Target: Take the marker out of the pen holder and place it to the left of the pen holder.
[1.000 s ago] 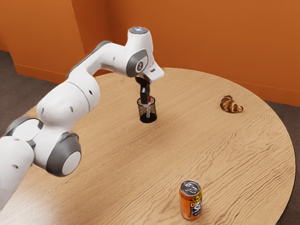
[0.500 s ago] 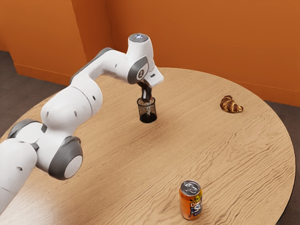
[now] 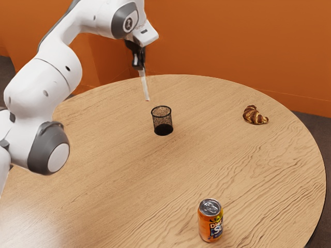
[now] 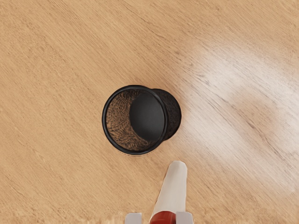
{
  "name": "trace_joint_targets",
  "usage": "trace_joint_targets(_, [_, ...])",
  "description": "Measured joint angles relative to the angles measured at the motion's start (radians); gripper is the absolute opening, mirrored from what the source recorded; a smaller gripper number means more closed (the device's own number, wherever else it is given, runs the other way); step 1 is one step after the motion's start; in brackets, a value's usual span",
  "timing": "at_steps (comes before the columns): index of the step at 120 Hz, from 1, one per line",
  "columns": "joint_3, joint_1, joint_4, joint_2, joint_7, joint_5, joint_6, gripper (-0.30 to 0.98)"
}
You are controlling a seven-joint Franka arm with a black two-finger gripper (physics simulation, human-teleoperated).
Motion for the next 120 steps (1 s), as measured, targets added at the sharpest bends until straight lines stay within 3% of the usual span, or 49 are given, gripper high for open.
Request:
trace_joint_targets(25, [0.064,0.071,0.009,0.033,0.004,0.000,-0.289,-0.10])
trace_joint_targets(55, [0.083,0.156,0.040,0.159,-0.096,-0.040,-0.457,-0.10])
trace_joint_targets(96, [0.130,0.157,0.045,0.261,-0.296,-0.083,-0.495,-0.10])
trace_joint_targets(108, [0.139,0.168,0.124,0.322,-0.332,-0.093,-0.467,-0.10])
trace_joint_targets(120, [0.200,0.181,0.208,0.378,-0.357,-0.142,-0.450,-0.10])
